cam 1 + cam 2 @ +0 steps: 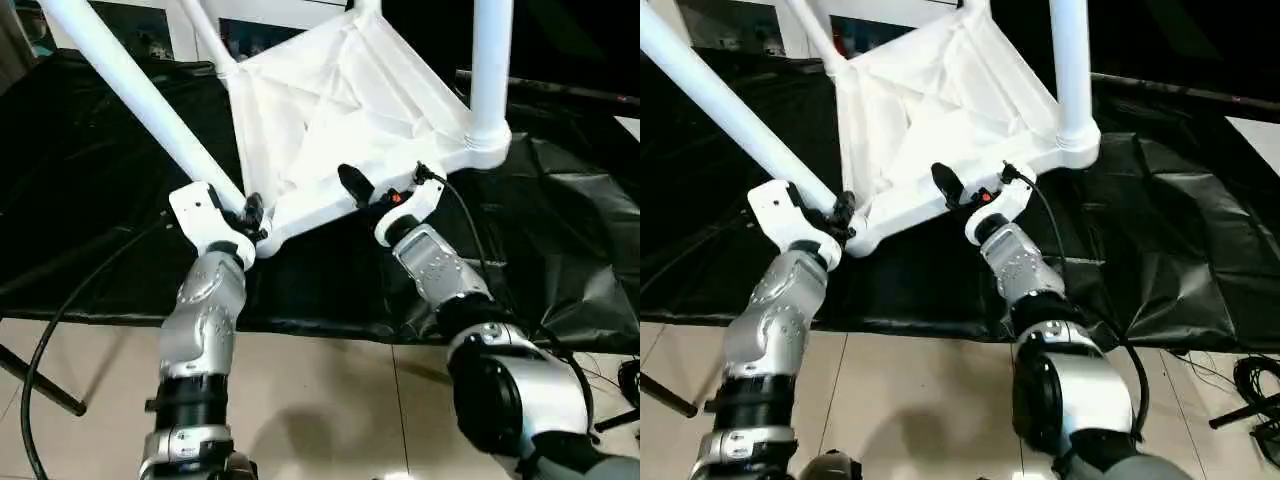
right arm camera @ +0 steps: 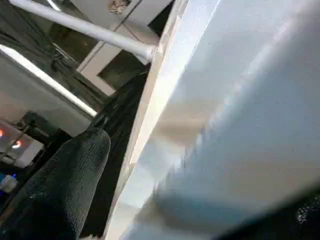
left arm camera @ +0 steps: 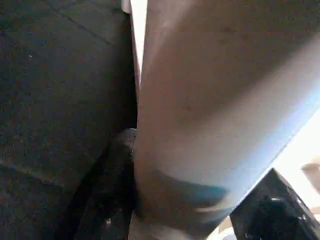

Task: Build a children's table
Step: Flip table

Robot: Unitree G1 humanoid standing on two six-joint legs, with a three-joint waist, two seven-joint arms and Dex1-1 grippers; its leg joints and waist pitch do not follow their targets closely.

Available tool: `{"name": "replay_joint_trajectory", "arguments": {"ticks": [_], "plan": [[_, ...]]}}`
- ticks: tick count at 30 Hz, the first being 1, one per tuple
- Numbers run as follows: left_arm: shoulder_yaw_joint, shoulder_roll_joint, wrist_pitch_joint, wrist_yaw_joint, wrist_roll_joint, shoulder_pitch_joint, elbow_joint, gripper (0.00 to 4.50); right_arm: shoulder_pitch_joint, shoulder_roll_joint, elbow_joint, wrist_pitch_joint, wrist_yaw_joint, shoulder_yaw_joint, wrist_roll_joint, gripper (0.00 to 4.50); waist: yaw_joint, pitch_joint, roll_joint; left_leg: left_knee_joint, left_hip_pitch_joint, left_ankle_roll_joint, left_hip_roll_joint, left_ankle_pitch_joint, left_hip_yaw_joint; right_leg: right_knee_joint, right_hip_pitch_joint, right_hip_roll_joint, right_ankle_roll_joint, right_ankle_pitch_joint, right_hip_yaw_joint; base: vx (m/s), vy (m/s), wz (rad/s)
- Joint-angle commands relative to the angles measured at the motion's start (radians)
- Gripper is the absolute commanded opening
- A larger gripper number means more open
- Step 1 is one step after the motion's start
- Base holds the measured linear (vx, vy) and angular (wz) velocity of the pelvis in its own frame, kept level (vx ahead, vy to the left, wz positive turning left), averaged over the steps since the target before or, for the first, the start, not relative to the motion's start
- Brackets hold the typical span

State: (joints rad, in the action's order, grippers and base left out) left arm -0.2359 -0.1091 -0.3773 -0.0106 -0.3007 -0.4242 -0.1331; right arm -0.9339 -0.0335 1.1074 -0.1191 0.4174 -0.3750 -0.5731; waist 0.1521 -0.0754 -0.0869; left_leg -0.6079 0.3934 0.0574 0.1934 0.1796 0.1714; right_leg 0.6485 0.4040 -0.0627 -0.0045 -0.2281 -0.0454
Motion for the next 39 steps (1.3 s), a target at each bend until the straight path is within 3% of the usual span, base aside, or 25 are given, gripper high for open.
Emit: {"name": "replay_joint_trajectory", "arguments": {"ticks": [1, 4, 5, 10, 18, 31, 37, 38, 39], "plan": [[0.074, -0.032, -0.034, 0.093, -0.095, 0.003, 0.071, 2.14, -0.035, 0.012, 0.037, 0.036, -0.036, -0.030, 0.005, 4.50, -0.003, 0.093, -0.003, 0.048, -0.031, -0.099, 0.040, -0.066, 0.002, -0.039, -0.053, -0.078, -0.273, 0.206, 0.038, 0.000, 0.000, 0.00], [0.084, -0.033, -0.051, 0.097, -0.101, 0.021, 0.106, 2.14, -0.053, 0.016, 0.058, 0.046, -0.050, -0.053, -0.008, 4.50, -0.006, 0.089, 0.003, 0.054, -0.027, -0.074, 0.041, -0.025, 0.000, -0.044, -0.055, -0.075, -0.250, 0.163, 0.036, 0.000, 0.000, 0.00], [0.086, -0.037, -0.061, 0.094, -0.102, 0.033, 0.127, 2.14, -0.058, 0.020, 0.064, 0.055, -0.059, -0.063, -0.012, 4.50, -0.008, 0.089, 0.010, 0.055, -0.027, -0.066, 0.039, -0.018, -0.001, -0.044, -0.055, -0.075, -0.246, 0.164, 0.037, 0.000, 0.000, 0.00], [0.088, -0.040, -0.075, 0.100, -0.101, 0.037, 0.139, 2.14, -0.063, 0.025, 0.079, 0.076, -0.056, -0.088, -0.029, 4.21, -0.011, 0.091, 0.005, 0.054, -0.025, -0.061, 0.038, -0.012, 0.000, -0.045, -0.057, -0.074, -0.238, 0.186, 0.038, 0.000, 0.000, 0.00], [0.082, -0.026, -0.089, 0.102, -0.098, 0.032, 0.137, 2.14, -0.065, 0.035, 0.107, 0.105, -0.060, -0.125, -0.030, 3.60, -0.009, 0.092, 0.009, 0.052, -0.027, -0.066, 0.038, -0.018, 0.001, -0.043, -0.056, -0.071, -0.244, 0.199, 0.036, 0.000, 0.000, 0.00], [0.071, -0.031, -0.076, 0.101, -0.089, 0.010, 0.099, 2.14, -0.071, 0.041, 0.123, 0.121, -0.056, -0.118, 0.006, 2.50, -0.010, 0.092, 0.002, 0.051, -0.025, -0.074, 0.037, -0.018, 0.002, -0.044, -0.057, -0.072, -0.246, 0.182, 0.036, 0.000, 0.000, 0.00], [0.049, -0.044, -0.066, 0.100, -0.109, 0.000, 0.082, 2.14, -0.078, 0.046, 0.130, 0.126, -0.062, -0.114, 0.025, 2.34, -0.013, 0.089, -0.007, 0.054, -0.025, -0.067, 0.038, 0.010, 0.003, -0.050, -0.055, -0.074, -0.235, 0.119, 0.036, 0.000, 0.000, 0.00], [0.041, -0.048, -0.066, 0.101, -0.120, -0.002, 0.080, 2.70, -0.079, 0.047, 0.131, 0.126, -0.064, -0.114, 0.025, 2.30, -0.012, 0.089, -0.006, 0.054, -0.025, -0.065, 0.038, 0.016, 0.003, -0.051, -0.054, -0.075, -0.232, 0.108, 0.036, 0.000, 0.000, 0.00], [0.025, -0.049, -0.075, 0.098, -0.137, -0.005, 0.080, 2.70, -0.081, 0.048, 0.132, 0.128, -0.067, -0.117, 0.027, 2.30, -0.013, 0.088, -0.006, 0.055, -0.024, -0.063, 0.037, 0.018, 0.003, -0.051, -0.054, -0.075, -0.231, 0.104, 0.036, 0.000, 0.000, 0.00]]}}
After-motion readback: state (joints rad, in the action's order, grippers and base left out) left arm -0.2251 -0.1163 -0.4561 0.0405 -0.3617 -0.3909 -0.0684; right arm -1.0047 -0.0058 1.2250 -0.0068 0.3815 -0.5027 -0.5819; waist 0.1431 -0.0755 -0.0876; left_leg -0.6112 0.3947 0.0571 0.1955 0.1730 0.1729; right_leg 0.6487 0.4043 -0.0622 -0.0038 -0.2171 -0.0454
